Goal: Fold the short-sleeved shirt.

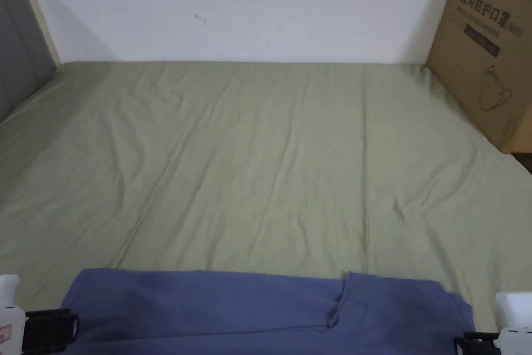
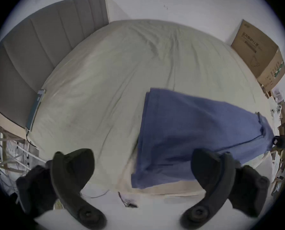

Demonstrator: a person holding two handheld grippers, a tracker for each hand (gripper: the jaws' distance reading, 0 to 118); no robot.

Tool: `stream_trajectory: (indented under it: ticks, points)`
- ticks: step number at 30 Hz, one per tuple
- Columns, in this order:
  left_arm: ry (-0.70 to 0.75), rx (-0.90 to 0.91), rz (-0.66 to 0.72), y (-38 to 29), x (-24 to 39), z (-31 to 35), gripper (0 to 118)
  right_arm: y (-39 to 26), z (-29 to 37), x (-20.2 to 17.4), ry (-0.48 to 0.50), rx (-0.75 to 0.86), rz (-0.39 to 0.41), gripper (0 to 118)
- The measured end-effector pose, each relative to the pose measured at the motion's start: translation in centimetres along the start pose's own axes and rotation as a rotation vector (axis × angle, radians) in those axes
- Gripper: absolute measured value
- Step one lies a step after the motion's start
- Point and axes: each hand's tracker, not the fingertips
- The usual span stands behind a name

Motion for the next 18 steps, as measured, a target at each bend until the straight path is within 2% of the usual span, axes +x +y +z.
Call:
stream_trajectory:
  ticks: [2,3,4,5,6,7,11,13,14,15,16,18]
  points:
    - [-0.034,0.025,0.030,0.5,0.1,1.1,113,1.2,1.0,-0.5,0.018,0.061,-0.004,47]
    - [-0.065,0.050,0.047,0.6,0.1,1.6,105,1.8,1.4,-1.1,0.021,0.099,0.007,46]
    - [-0.099,0.062,0.062,0.6,0.1,2.2,87,2.5,1.7,-1.7,0.023,0.128,0.025,39]
    - [-0.133,0.065,0.081,0.7,0.1,2.6,57,3.1,1.8,-2.4,0.026,0.149,0.045,22]
    - [-0.153,0.067,0.105,0.6,0.0,2.7,10,3.8,1.8,-2.9,0.030,0.156,0.051,3]
    - [-0.171,0.065,0.121,0.5,-0.1,2.6,1,4.2,1.5,-3.7,0.039,0.175,0.050,3]
    - [-0.198,0.062,0.227,-1.0,-1.3,1.7,0,5.6,-0.2,-7.4,0.122,0.194,0.018,1]
    - [-0.237,0.084,0.309,-1.9,-2.7,1.4,1,6.0,-1.0,-9.4,0.148,0.186,0.044,1]
    - [-0.250,0.104,0.380,-2.4,-3.8,1.3,6,6.1,-1.4,-10.4,0.161,0.180,0.055,1]
    - [-0.283,0.128,0.450,-2.8,-4.9,1.2,30,6.3,-1.8,-11.1,0.179,0.164,0.075,1]
    - [-0.334,0.129,0.530,-3.3,-6.2,0.9,47,6.5,-2.1,-11.8,0.188,0.148,0.099,1]
    - [-0.399,0.080,0.652,-4.0,-7.9,0.1,64,6.9,-2.6,-13.0,0.177,0.150,0.110,1]
